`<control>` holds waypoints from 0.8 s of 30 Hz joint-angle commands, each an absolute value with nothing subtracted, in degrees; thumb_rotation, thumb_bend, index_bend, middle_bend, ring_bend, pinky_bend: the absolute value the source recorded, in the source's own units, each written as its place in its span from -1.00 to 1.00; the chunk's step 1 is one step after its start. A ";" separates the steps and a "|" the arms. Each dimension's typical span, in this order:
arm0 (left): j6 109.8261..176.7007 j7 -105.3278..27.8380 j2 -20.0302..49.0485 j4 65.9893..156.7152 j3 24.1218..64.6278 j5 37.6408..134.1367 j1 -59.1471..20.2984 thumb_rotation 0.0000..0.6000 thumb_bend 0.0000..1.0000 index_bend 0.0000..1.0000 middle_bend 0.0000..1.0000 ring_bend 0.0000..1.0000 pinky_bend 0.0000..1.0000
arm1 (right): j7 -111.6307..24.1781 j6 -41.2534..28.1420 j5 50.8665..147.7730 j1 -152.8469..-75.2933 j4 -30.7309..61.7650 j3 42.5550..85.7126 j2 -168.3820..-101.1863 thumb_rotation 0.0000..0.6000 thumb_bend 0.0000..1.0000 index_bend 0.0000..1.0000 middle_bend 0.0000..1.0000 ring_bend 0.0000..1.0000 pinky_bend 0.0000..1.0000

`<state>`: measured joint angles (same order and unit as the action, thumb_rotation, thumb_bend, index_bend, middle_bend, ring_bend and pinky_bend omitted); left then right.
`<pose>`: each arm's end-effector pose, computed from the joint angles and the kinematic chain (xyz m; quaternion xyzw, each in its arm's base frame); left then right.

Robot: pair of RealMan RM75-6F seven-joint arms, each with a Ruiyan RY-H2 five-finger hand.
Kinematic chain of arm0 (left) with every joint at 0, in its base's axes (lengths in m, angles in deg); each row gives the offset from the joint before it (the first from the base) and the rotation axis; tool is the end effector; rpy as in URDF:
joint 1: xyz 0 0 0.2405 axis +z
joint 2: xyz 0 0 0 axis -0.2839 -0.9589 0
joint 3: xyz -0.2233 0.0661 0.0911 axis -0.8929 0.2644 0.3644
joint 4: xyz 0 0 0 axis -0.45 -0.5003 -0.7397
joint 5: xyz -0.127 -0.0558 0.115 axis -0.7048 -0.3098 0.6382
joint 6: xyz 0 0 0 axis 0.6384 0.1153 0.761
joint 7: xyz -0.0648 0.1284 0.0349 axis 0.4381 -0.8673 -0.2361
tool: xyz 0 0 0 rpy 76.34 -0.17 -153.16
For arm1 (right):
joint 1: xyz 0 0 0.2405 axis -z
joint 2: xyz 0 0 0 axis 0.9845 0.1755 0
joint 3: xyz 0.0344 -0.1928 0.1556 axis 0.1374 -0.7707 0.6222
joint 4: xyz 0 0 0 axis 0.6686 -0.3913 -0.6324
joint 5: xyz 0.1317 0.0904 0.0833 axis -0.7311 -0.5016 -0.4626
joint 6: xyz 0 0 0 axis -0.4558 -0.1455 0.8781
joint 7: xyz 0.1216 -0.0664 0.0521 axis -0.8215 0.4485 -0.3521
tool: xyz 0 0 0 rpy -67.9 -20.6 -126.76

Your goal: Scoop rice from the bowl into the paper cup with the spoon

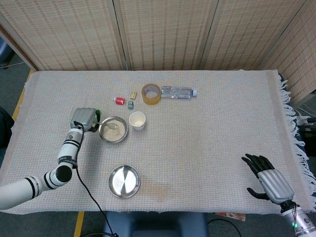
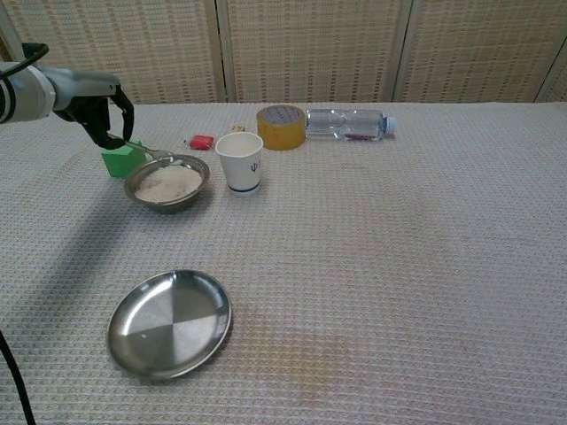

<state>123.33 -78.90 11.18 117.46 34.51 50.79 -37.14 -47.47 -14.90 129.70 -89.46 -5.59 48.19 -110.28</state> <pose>-0.1562 0.4221 0.0791 -0.6906 -0.4245 -0.2470 0.5310 -0.2874 -0.1681 0.1532 0.6946 -0.4530 0.3158 0.4610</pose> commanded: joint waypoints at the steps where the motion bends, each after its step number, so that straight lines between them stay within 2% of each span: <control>1: 122.74 -77.47 10.54 117.62 34.43 49.64 -38.28 1.00 -0.17 0.89 1.00 1.00 1.00 | -47.46 -14.67 129.56 -89.55 -5.50 48.19 -110.34 1.00 -0.66 -1.00 -1.00 -1.00 -1.00; 13: 123.42 -76.55 10.63 119.45 35.07 45.54 -44.97 1.00 -0.17 0.89 1.00 1.00 1.00 | -47.09 -13.45 128.33 -89.98 -5.30 48.45 -110.66 1.00 -0.66 -1.00 -1.00 -1.00 -1.00; 24: 124.85 -79.36 15.62 113.93 37.70 42.47 -50.76 1.00 -0.17 0.89 1.00 1.00 1.00 | -46.96 -12.70 127.53 -90.15 -5.59 48.43 -110.30 1.00 -0.66 -1.00 -1.00 -1.00 -1.00</control>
